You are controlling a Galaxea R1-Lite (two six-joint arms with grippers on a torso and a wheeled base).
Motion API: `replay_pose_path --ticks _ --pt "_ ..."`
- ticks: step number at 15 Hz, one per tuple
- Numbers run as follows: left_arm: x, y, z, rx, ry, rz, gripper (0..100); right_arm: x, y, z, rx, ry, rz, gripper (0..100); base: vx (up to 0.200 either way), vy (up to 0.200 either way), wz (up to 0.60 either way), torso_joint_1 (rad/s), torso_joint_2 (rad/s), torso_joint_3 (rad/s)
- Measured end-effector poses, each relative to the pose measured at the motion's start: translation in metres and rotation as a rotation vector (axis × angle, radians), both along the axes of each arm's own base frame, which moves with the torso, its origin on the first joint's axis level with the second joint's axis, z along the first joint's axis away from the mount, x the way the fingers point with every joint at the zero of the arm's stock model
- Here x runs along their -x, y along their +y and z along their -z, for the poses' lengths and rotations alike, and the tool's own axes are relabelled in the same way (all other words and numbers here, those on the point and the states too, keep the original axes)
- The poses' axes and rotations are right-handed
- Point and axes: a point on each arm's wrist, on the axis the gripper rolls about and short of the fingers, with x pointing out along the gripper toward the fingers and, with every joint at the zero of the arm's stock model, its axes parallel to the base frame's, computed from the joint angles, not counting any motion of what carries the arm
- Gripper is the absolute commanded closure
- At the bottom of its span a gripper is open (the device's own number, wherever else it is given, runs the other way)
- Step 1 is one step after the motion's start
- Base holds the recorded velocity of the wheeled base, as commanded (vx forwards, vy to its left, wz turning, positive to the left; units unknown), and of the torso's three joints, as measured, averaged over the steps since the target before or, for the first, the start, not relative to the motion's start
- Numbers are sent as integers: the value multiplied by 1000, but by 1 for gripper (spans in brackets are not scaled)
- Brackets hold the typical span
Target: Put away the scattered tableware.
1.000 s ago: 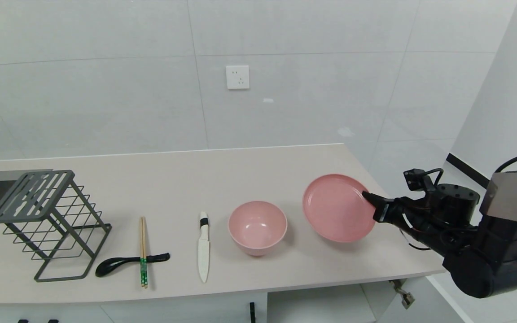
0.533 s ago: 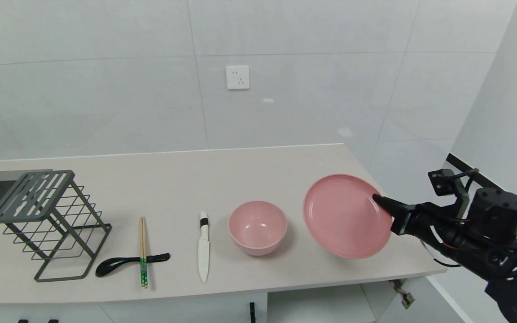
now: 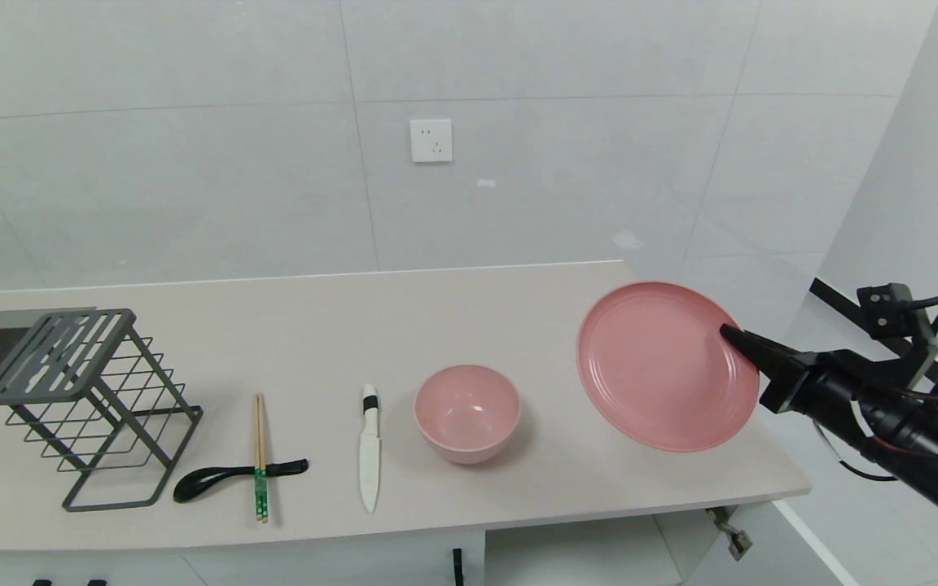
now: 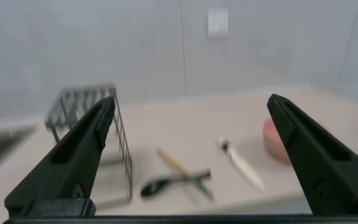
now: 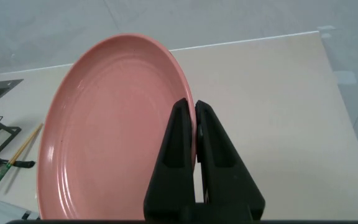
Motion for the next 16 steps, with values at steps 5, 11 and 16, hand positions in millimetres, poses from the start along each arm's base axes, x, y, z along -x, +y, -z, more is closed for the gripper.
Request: replay_pose_path --ticks 5,11,16 --pt "0 -1 -11 -9 129 98 0 3 -2 -3 2 -14 4 100 0 0 0 0 0 0" --pt "-32 -3 -105 -28 197 181 0 9 -3 -12 -4 -49 0 100 0 0 0 0 0 0" --pt "-84 -14 -159 -27 266 322 0 13 -3 -19 -9 -78 -3 100 0 0 0 0 0 0"
